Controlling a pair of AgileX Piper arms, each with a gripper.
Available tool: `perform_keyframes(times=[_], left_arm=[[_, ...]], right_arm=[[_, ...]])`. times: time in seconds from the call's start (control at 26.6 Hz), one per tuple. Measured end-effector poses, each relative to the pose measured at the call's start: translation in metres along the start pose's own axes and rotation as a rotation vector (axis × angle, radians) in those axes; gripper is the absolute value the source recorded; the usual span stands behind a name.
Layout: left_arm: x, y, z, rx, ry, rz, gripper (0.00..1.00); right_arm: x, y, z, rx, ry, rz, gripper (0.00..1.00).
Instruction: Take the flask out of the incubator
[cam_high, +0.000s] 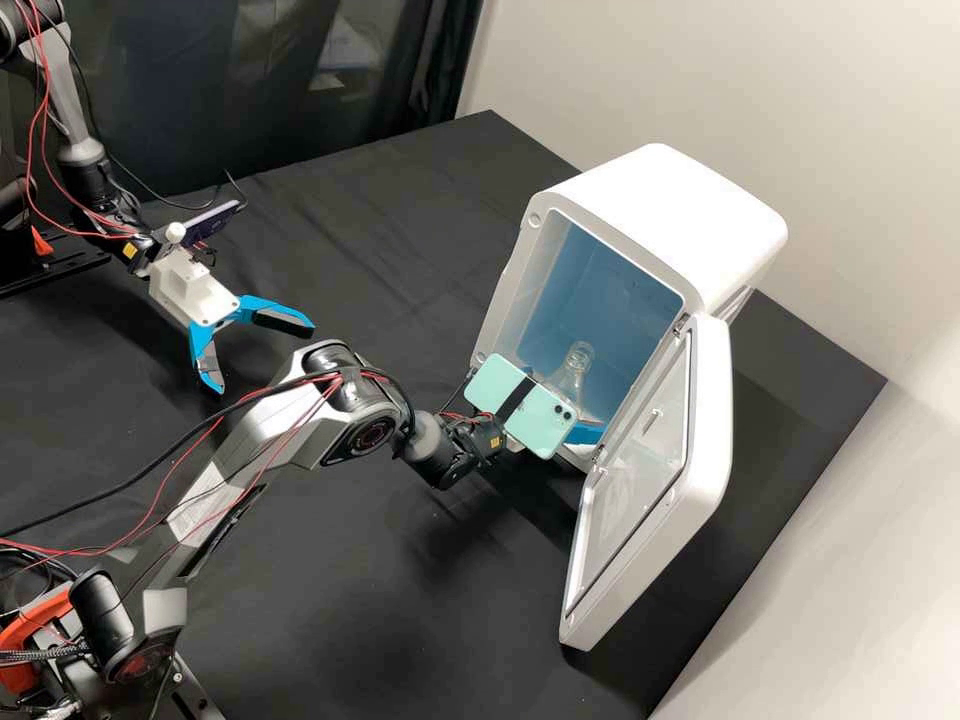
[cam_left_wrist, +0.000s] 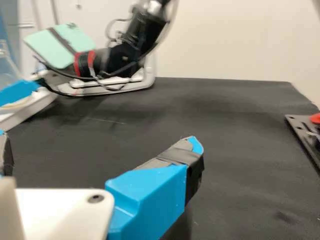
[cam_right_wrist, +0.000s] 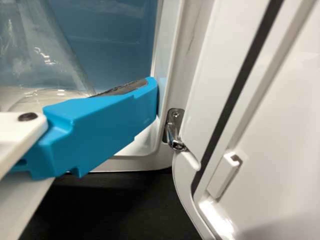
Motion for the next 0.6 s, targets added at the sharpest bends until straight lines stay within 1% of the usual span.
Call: perform_keyframes(times=[0.04, 0.08, 0.19, 0.23, 0.38, 0.45, 0.49, 0.6], left_arm=[[0.003, 0.0026, -0.005, 0.001, 0.015, 0.007, 1.00], [0.008, 0.0063, -0.013, 0.001, 0.039, 0.017, 1.00], [0.016, 0.0147, -0.034, 0.003, 0.106, 0.024, 1.00], [0.017, 0.0185, -0.040, 0.003, 0.126, 0.038, 1.00], [0.016, 0.0268, -0.054, 0.002, 0.172, 0.069, 1.00], [0.015, 0.0293, -0.060, 0.001, 0.189, 0.078, 1.00], [0.013, 0.0319, -0.061, 0.003, 0.197, 0.087, 1.00], [0.012, 0.0358, -0.063, 0.007, 0.204, 0.100, 1.00]], right_arm=[[0.000, 0.000, 0.000, 0.000, 0.000, 0.000, 1.00], [0.000, 0.000, 0.000, 0.000, 0.000, 0.000, 1.00], [0.000, 0.000, 0.000, 0.000, 0.000, 0.000, 1.00], [0.000, 0.000, 0.000, -0.002, 0.001, -0.001, 1.00], [0.000, 0.000, 0.000, -0.002, 0.001, -0.001, 1.00], [0.000, 0.000, 0.000, -0.002, 0.001, -0.001, 1.00], [0.000, 0.000, 0.000, -0.006, 0.003, -0.003, 1.00], [0.001, 0.001, 0.000, -0.006, 0.006, 0.001, 1.00]])
